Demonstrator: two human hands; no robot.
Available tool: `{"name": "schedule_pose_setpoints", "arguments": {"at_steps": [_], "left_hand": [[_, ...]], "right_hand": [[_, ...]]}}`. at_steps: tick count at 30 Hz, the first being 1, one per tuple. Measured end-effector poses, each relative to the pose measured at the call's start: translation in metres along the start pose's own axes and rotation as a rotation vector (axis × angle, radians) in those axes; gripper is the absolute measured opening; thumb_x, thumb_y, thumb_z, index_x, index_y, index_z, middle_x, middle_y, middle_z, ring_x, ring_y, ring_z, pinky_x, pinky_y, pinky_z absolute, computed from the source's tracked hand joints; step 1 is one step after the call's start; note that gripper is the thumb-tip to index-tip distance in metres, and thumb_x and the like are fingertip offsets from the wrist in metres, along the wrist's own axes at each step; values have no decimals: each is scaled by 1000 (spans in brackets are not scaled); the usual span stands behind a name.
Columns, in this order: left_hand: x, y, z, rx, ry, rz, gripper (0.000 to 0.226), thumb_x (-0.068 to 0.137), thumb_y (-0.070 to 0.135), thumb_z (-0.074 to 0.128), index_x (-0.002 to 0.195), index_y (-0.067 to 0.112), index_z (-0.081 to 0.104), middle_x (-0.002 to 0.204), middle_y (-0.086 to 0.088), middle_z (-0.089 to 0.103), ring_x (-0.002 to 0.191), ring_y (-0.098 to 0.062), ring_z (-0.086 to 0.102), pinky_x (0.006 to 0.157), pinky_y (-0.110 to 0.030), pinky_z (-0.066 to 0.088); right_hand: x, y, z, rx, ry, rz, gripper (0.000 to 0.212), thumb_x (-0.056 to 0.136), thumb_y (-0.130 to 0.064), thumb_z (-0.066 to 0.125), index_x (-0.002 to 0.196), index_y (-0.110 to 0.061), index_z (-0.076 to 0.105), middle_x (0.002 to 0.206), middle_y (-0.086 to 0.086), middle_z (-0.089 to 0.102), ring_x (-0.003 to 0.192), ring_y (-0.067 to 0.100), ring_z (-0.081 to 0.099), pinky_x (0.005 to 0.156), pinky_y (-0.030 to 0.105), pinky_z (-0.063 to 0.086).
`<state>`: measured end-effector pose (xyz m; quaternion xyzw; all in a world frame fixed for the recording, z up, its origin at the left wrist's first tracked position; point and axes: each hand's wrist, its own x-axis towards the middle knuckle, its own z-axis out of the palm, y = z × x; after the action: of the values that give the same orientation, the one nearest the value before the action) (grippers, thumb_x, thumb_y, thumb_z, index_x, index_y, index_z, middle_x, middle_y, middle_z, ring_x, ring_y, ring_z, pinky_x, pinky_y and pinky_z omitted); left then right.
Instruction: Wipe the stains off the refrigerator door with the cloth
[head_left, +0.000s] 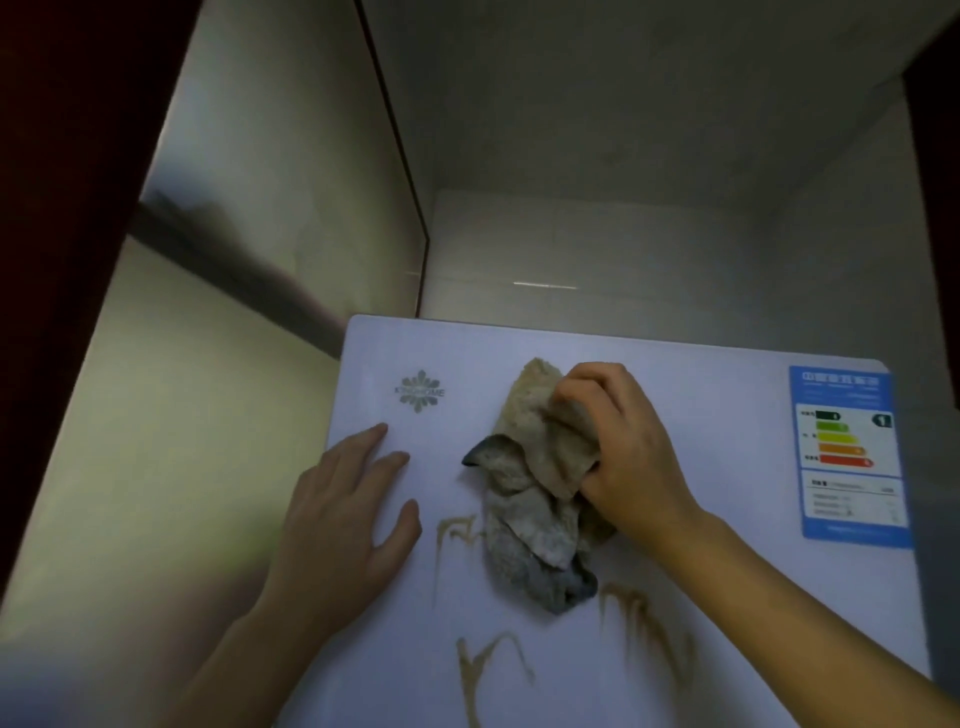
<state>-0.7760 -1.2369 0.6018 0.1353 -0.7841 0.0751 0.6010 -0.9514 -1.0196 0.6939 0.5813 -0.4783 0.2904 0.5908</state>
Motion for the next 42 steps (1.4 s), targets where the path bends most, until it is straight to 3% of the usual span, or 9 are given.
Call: {"name": "schedule_pose_setpoints", "arguments": {"at_steps": [7,17,25,29,32,35,39,42], "left_hand": [[-5,-2,3,-3,9,37,55,91,48,46,132,16,62,153,-7,48,137,-28,48,103,-46,46],[-7,11,-6,-87,59,39,50,93,45,48,132,17,59,149,-5,51,134,-25,50,102,-41,44],[-13,54,-6,-158,158,353,37,93,28,57,123,8,67,136,-9,61,122,-25,59,96,-28,40],[-18,55,2,-151,174,393,45,93,33,60,128,7,65,141,-10,59,128,-23,56,101,-29,41],[-16,55,12,-120,44,376,62,96,48,57,146,11,52,153,-5,49,140,-19,48,110,-35,43],[-10,54,21,-106,-38,319,73,95,57,54,153,15,41,159,-1,43,147,-18,40,115,-40,41],[-1,59,19,-31,-25,346,64,93,56,54,144,19,53,153,2,51,143,-19,45,113,-39,41],[5,58,13,-44,-11,396,54,92,49,54,137,21,60,145,3,58,135,-18,52,107,-39,43]], "right_hand": [[-12,-5,5,47,-52,123,25,88,-30,73,109,-18,76,109,-2,71,102,17,61,84,35,55],[-11,-17,15,83,-120,249,21,88,-35,67,101,-22,75,100,-8,66,96,12,54,76,31,48],[-9,-18,10,110,-137,268,22,88,-35,66,103,-21,75,101,-6,67,96,14,56,79,34,50],[-10,-17,9,122,-130,278,20,88,-34,68,103,-23,76,102,-7,68,97,14,58,80,37,52],[-10,-17,7,143,-145,271,23,88,-36,68,105,-24,76,104,-9,69,99,11,57,84,36,53],[-17,-14,-5,138,-201,201,33,89,-37,66,119,-24,72,117,-8,68,108,11,58,92,37,54],[-43,-9,-23,-34,-269,-91,64,92,-38,67,150,-17,51,152,7,50,135,23,52,110,34,49],[-59,-7,-15,-178,-279,-253,50,97,-39,67,140,-15,62,145,13,58,130,32,57,102,44,53]]}}
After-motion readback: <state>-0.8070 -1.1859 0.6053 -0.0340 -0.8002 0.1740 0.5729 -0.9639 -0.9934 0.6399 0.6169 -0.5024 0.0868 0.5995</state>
